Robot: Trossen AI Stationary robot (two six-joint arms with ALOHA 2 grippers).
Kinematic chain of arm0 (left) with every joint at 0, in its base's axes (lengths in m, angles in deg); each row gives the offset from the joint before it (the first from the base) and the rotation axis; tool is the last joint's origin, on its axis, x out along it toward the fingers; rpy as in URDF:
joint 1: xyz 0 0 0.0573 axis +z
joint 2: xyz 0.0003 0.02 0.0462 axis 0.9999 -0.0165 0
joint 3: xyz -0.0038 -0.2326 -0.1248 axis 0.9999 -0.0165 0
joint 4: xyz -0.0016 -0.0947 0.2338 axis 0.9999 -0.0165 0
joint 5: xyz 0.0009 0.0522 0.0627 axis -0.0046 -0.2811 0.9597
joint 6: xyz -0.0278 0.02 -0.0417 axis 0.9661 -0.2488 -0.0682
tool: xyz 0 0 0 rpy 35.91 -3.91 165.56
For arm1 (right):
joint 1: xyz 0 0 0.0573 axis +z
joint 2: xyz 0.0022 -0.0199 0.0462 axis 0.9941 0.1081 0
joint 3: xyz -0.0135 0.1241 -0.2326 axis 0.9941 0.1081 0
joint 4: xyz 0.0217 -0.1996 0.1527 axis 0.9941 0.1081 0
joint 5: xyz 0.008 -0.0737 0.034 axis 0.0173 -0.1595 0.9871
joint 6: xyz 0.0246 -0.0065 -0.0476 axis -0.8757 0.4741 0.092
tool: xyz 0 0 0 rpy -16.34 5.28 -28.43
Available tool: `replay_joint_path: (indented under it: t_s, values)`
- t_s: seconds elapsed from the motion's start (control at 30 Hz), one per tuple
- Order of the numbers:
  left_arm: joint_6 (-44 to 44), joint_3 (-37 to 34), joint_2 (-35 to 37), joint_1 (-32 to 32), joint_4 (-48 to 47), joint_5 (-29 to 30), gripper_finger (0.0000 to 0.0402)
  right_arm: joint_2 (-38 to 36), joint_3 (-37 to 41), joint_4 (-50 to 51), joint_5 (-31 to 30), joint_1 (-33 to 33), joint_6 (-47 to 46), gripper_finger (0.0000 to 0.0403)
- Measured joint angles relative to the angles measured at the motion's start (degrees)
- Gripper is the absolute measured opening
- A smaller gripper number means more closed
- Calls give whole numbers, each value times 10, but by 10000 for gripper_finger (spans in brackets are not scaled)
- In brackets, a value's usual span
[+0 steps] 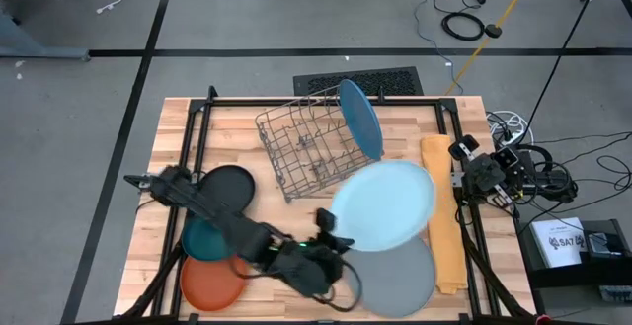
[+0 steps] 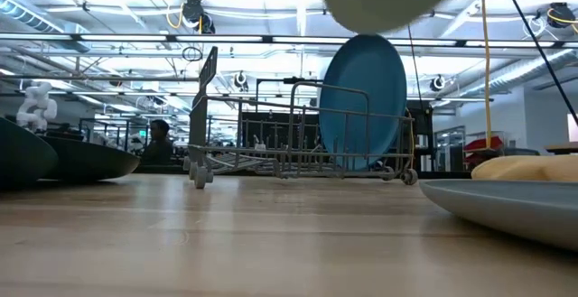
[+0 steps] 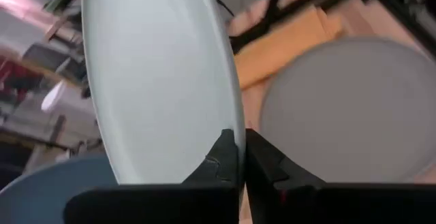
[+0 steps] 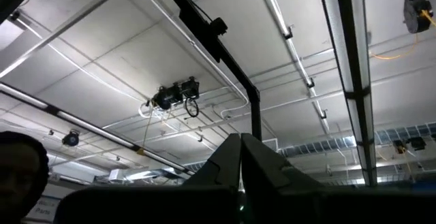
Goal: Sort dishes
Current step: Put the light blue plate into the dish rack
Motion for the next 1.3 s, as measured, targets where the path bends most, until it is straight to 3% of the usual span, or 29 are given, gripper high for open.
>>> replay_joint_path:
  t_s: [0.13,0.3,0.53,0.67,0.83,0.93,1.13,1.3]
  values:
    - [132,0,59,-11,-73,28,0,0,0,0,3,0,0,6]
    - [298,-5,92,8,-49,107,0,0,0,7,3,0,1,6]
    - [455,-17,84,64,-40,114,0,0,0,12,2,0,6,6]
    - [474,-30,84,78,-34,163,0,0,0,11,1,0,0,6]
    - [472,-33,84,97,19,172,0,0,0,5,-1,0,-2,6]
    - [432,-65,85,98,122,153,0,0,0,5,-1,0,-1,6]
    - [334,-170,85,108,424,60,0,0,0,5,-2,0,-2,6]
    - [337,-251,109,130,531,54,0,0,0,-10,-2,0,-14,6]
